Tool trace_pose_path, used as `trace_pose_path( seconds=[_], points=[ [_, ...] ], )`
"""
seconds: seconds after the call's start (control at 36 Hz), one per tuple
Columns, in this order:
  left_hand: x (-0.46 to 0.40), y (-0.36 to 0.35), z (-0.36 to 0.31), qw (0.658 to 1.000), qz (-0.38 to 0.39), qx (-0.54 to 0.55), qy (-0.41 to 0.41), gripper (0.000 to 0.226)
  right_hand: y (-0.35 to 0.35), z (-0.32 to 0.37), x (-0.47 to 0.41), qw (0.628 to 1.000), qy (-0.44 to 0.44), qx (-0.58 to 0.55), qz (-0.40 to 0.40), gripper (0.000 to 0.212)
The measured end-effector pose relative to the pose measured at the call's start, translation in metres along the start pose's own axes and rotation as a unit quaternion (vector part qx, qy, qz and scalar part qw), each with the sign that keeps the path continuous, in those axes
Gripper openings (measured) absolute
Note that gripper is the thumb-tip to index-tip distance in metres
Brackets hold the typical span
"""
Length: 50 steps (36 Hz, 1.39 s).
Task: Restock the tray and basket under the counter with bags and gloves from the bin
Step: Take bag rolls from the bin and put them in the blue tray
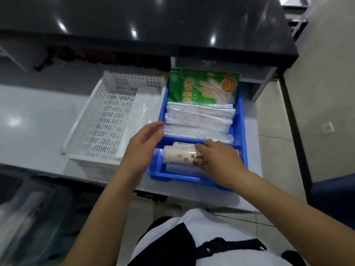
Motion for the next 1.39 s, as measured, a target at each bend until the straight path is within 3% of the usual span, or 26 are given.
trace_pose_path(
  seconds=[0.14,0.36,0.56,0.61,0.72,0.78,0.94,1.06,1.22,1.39],
  points=[
    [0.035,0.004,0.019,0.998,0.054,-0.023,0.003,0.034,-0.009,-0.02,0.008,0.999,-0.045,-0.01,-0.006,0.05],
    [0.031,-0.022,0.06,0.975,0.126,-0.174,0.05,0.046,-0.013,-0.031,0.025,0.995,-0.09,-0.025,-0.03,0.056],
    [0.01,-0.026,0.066,0.979,0.128,-0.133,0.087,0.065,-0.011,-0.041,0.08,0.968,-0.172,-0.137,-0.119,0.054],
    [0.004,-0.027,0.062,0.982,0.128,-0.108,0.092,0.065,-0.015,-0.049,0.096,0.94,-0.22,-0.212,-0.152,0.057],
    [-0.004,-0.029,0.06,0.982,0.129,-0.059,0.124,0.056,-0.035,-0.061,0.119,0.818,-0.316,-0.444,-0.184,0.065],
    [-0.005,-0.03,0.061,0.98,0.134,-0.056,0.137,0.054,-0.043,-0.061,0.124,0.777,-0.337,-0.497,-0.19,0.07],
    [-0.012,-0.033,0.059,0.975,0.149,-0.068,0.147,0.057,-0.057,-0.062,0.131,0.729,-0.387,-0.53,-0.194,0.066],
    [-0.01,-0.039,0.064,0.959,0.168,0.007,0.227,0.059,-0.062,-0.064,0.133,0.715,-0.422,-0.522,-0.197,0.068],
    [-0.017,-0.037,0.064,0.949,0.161,0.044,0.269,0.063,-0.063,-0.059,0.13,0.709,-0.445,-0.507,-0.206,0.064],
    [-0.015,-0.037,0.072,0.931,0.178,0.068,0.312,0.029,-0.064,-0.062,0.13,0.725,-0.449,-0.487,-0.19,0.064]
  ],
)
Point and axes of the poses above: each hand's wrist, its own x-axis away from the middle knuckle, its own y-axis out of the back of the hand, z = x × y, the point moved 9 cm from there along -x, towards the middle knuckle, and after that the axes turned 7 degrees about x, right-handed, at the moved point
